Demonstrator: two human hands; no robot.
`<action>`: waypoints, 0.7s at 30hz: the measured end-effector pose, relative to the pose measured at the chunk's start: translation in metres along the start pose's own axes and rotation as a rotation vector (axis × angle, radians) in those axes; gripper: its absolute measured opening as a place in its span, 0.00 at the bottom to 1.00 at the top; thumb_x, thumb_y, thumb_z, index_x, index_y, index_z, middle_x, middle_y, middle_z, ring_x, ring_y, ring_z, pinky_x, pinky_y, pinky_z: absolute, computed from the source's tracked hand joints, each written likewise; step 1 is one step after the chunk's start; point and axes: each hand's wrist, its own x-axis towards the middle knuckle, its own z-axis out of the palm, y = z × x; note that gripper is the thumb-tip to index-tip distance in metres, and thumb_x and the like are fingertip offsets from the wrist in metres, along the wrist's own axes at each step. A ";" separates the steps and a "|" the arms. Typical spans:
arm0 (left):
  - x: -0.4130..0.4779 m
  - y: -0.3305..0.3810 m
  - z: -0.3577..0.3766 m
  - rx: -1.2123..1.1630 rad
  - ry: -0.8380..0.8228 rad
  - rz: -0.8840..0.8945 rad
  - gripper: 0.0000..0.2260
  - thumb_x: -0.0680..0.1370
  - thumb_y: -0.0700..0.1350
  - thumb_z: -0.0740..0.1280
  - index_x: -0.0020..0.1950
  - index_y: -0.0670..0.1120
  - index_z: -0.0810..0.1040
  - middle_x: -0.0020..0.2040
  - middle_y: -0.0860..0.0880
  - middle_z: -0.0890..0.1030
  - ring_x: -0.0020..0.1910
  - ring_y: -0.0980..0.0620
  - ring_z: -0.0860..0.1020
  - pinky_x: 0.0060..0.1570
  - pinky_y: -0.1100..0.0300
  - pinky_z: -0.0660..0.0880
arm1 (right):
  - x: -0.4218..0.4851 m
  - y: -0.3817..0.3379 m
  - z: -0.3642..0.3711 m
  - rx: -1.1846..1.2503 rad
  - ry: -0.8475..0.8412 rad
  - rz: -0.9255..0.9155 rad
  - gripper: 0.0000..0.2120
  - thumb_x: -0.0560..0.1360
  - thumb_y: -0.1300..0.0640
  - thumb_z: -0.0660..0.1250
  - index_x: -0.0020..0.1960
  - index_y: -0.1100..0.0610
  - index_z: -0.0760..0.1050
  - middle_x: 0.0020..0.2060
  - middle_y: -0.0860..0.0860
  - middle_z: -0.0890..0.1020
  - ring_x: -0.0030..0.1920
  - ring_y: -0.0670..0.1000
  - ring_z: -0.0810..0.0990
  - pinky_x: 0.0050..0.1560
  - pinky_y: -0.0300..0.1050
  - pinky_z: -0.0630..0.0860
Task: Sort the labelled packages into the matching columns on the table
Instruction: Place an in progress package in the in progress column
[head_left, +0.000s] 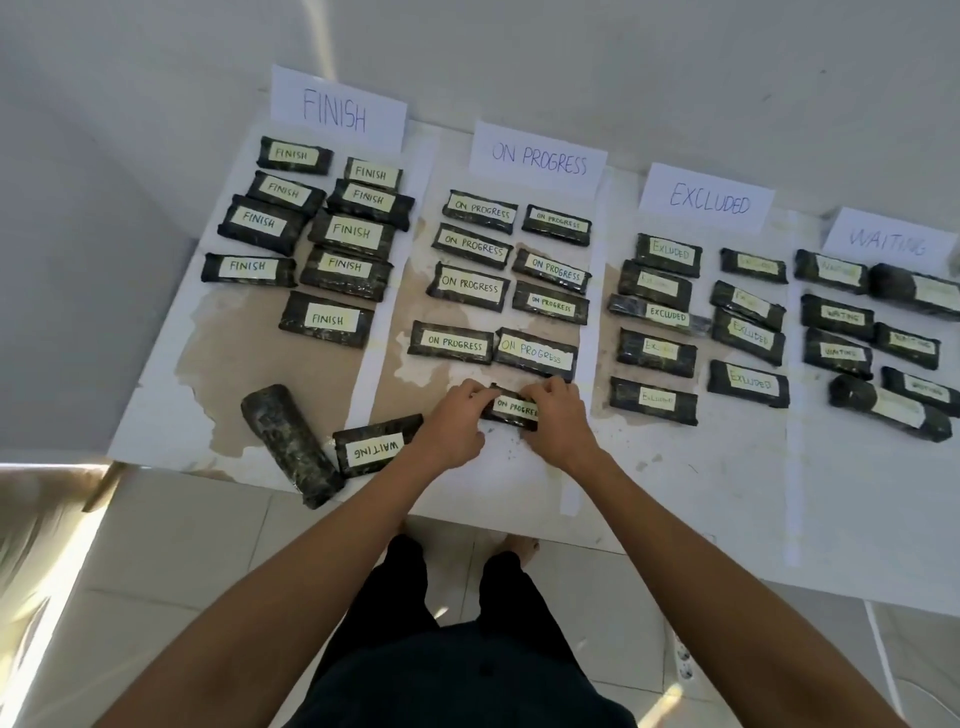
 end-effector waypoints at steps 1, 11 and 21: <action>-0.005 -0.004 -0.004 0.019 0.021 0.018 0.27 0.72 0.36 0.67 0.70 0.46 0.67 0.64 0.45 0.69 0.61 0.46 0.69 0.62 0.53 0.70 | -0.001 -0.006 0.000 -0.022 0.009 -0.004 0.23 0.70 0.61 0.70 0.64 0.54 0.71 0.59 0.55 0.70 0.58 0.57 0.67 0.56 0.48 0.67; -0.077 -0.084 -0.031 0.413 0.060 -0.073 0.31 0.65 0.46 0.72 0.68 0.49 0.68 0.61 0.45 0.71 0.56 0.42 0.70 0.53 0.51 0.68 | -0.008 -0.105 0.028 0.015 -0.114 -0.259 0.27 0.70 0.58 0.69 0.67 0.54 0.67 0.60 0.56 0.69 0.59 0.57 0.67 0.61 0.51 0.69; -0.063 -0.059 -0.052 -0.108 0.097 -0.255 0.43 0.67 0.55 0.73 0.74 0.53 0.52 0.56 0.43 0.71 0.52 0.44 0.74 0.50 0.50 0.76 | -0.030 -0.125 0.016 0.749 -0.097 0.127 0.29 0.71 0.62 0.69 0.70 0.52 0.64 0.58 0.53 0.70 0.54 0.52 0.75 0.53 0.43 0.75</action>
